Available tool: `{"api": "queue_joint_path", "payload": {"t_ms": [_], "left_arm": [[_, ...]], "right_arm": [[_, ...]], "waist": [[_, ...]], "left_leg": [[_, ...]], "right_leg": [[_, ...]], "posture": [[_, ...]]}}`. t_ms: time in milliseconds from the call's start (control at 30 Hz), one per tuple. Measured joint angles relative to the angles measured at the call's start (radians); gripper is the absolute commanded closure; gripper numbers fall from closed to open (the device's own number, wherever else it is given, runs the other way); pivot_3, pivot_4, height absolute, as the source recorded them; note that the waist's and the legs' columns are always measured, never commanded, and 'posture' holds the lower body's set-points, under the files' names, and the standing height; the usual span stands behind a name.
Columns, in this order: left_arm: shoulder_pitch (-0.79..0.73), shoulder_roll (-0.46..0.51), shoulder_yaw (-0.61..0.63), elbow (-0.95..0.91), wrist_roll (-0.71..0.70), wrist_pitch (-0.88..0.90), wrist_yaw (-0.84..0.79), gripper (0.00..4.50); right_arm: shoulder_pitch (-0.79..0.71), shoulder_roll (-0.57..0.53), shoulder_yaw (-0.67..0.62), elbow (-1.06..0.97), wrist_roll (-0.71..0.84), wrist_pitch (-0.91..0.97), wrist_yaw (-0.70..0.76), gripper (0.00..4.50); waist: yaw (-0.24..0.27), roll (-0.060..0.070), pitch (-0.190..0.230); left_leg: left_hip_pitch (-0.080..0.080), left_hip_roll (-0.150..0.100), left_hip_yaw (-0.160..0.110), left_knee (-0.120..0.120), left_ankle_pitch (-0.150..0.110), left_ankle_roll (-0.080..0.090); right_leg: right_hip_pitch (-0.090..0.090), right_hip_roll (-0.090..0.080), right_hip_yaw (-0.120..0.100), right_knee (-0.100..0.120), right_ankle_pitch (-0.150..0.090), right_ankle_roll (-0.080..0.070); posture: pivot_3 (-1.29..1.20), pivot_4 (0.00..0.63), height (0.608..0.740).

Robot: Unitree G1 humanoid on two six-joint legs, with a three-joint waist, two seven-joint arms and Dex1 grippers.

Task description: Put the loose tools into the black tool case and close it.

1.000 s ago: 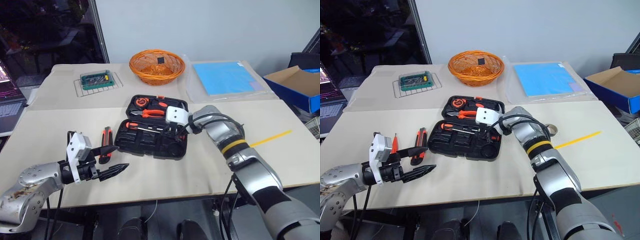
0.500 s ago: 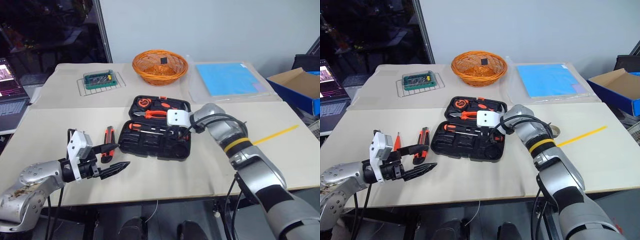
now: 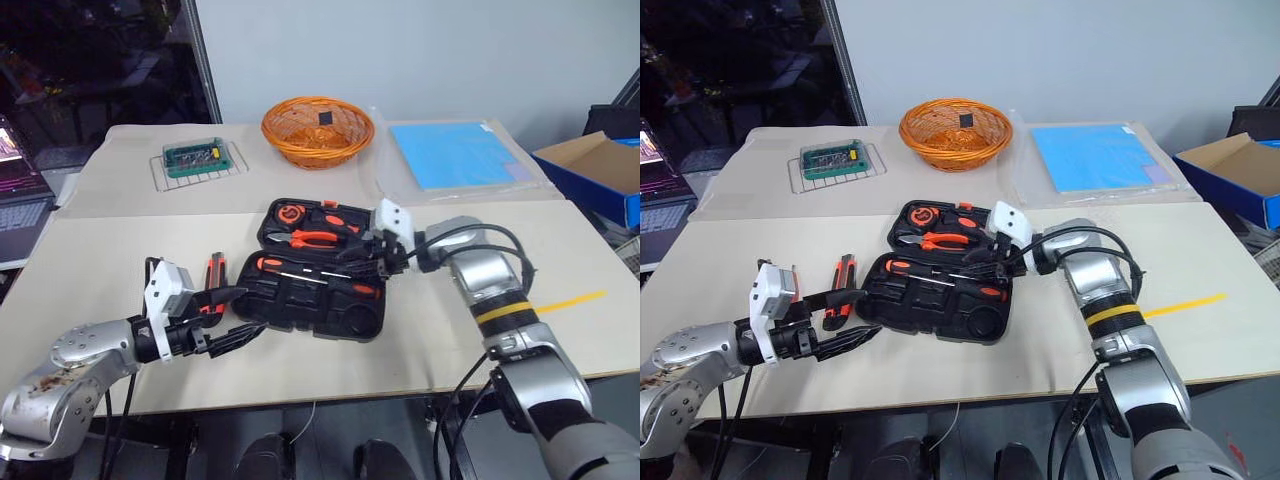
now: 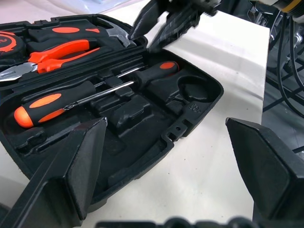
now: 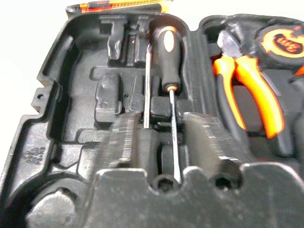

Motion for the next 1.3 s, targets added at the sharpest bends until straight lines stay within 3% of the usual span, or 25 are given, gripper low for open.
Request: {"api": "queue_joint_path", "payload": {"t_ms": [33, 67, 233, 333, 500, 667, 767, 833, 933, 967, 1067, 1133, 1300], "left_arm": [[-0.005, -0.002, -0.007, 0.001, 0.0, 0.0, 0.0, 0.2], [-0.006, -0.004, -0.008, 0.002, 0.0, 0.0, 0.0, 0.2], [-0.022, -0.011, -0.019, 0.009, 0.001, -0.001, 0.001, 0.2], [-0.026, -0.014, -0.027, 0.014, 0.002, -0.001, 0.002, 0.2], [-0.046, -0.014, -0.031, 0.059, 0.022, -0.03, -0.014, 0.2], [-0.053, -0.012, -0.034, 0.08, 0.045, -0.049, -0.03, 0.2], [-0.044, -0.011, -0.04, 0.09, 0.064, -0.071, -0.041, 0.2], [-0.033, -0.014, -0.044, 0.09, 0.066, -0.069, -0.034, 0.2], [-0.035, -0.02, -0.047, 0.1, 0.067, -0.067, -0.033, 0.2], [-0.04, -0.02, -0.05, 0.105, 0.068, -0.068, -0.037, 0.2], [-0.033, -0.009, -0.043, 0.13, 0.077, -0.069, -0.046, 0.2], [-0.032, -0.003, -0.042, 0.142, 0.078, -0.07, -0.057, 0.2], [-0.03, 0.034, -0.025, 0.156, 0.078, -0.071, -0.09, 0.2]], "right_arm": [[0.026, 0.002, -0.018, -0.034, 0.018, 0.034, -0.024, 4.38], [0.045, 0.006, -0.03, -0.056, 0.033, 0.056, -0.039, 4.48], [0.172, 0.099, -0.074, -0.194, 0.037, 0.119, -0.297, 4.48], [0.276, 0.105, -0.025, -0.253, -0.031, 0.119, -0.392, 4.48], [0.295, 0.023, 0.145, -0.274, -0.208, -0.087, -0.43, 4.48], [0.254, 0.008, 0.172, -0.186, -0.279, -0.19, -0.48, 4.48], [0.276, 0.045, 0.113, -0.194, -0.209, -0.157, -0.486, 4.48], [0.337, 0.073, 0.024, -0.315, -0.031, -0.02, -0.444, 4.48], [0.353, 0.033, -0.04, -0.527, 0.156, 0.149, -0.368, 3.8], [0.371, -0.012, -0.053, -0.631, 0.224, 0.222, -0.332, 3.35], [0.469, -0.14, -0.033, -0.849, 0.34, 0.371, -0.256, 3.85], [0.514, -0.179, 0.016, -0.911, 0.357, 0.418, -0.246, 4.49], [0.552, -0.162, 0.161, -0.896, 0.251, 0.43, -0.344, 4.49]], "waist": [[0.0, 0.0, 0.0], [0.001, 0.0, 0.0], [-0.003, 0.0, 0.0], [0.002, 0.0, 0.0], [0.001, -0.002, -0.002], [0.005, -0.006, -0.005], [0.006, -0.006, -0.005], [0.006, -0.006, -0.003], [0.006, -0.006, -0.003], [0.006, -0.006, -0.003], [0.007, -0.006, -0.003], [0.005, -0.006, -0.003], [0.001, -0.006, -0.003]], "left_leg": [[0.0, 0.0, 0.0, 0.0, 0.0, 0.0], [0.0, 0.0, 0.0, 0.0, 0.0, 0.0], [0.0, 0.001, 0.0, 0.0, 0.001, -0.001], [0.0, 0.0, 0.001, 0.0, 0.001, 0.0], [0.01, 0.0, 0.002, 0.001, -0.002, -0.002], [0.014, 0.0, 0.001, 0.001, -0.002, -0.003], [0.012, 0.001, 0.0, 0.001, -0.002, -0.003], [0.006, 0.001, -0.001, 0.001, -0.002, -0.002], [0.0, 0.001, -0.001, 0.001, 0.002, 0.005], [0.0, 0.001, -0.001, 0.001, 0.002, 0.005], [0.0, 0.001, -0.001, -0.001, 0.001, 0.006], [0.0, 0.001, -0.001, -0.001, 0.0, 0.004], [0.0, 0.001, -0.001, 0.0, -0.002, 0.0]], "right_leg": [[0.0, 0.0, 0.0, 0.0, 0.0, 0.0], [0.0, 0.0, 0.0, 0.0, 0.0, 0.0], [0.0, 0.0, 0.001, 0.001, 0.0, 0.0], [0.0, 0.001, 0.0, 0.0, 0.0, 0.0], [0.005, 0.002, 0.0, -0.001, 0.0, 0.0], [0.009, 0.002, -0.001, -0.002, 0.0, 0.0], [0.011, 0.0, 0.0, -0.002, 0.0, 0.001], [0.008, -0.003, 0.0, -0.001, 0.0, 0.001], [0.0, -0.004, 0.001, 0.0, 0.0, 0.001], [0.001, -0.003, 0.0, -0.001, 0.0, 0.0], [0.001, -0.006, -0.001, -0.005, 0.0, 0.0], [0.001, -0.007, 0.0, -0.006, 0.0, 0.001], [-0.001, -0.007, -0.001, -0.007, 0.002, 0.001]], "posture": [[0.0, 0.15, 0.74], [0.0, 0.15, 0.74], [0.0, 0.15, 0.74], [0.0, 0.15, 0.74], [0.0, 0.15, 0.74], [0.0, 0.15, 0.74], [0.0, 0.15, 0.74], [0.0, 0.15, 0.74], [0.0, 0.15, 0.74], [0.0, 0.15, 0.74], [0.0, 0.15, 0.74], [0.0, 0.15, 0.74], [0.0, 0.15, 0.74]]}}
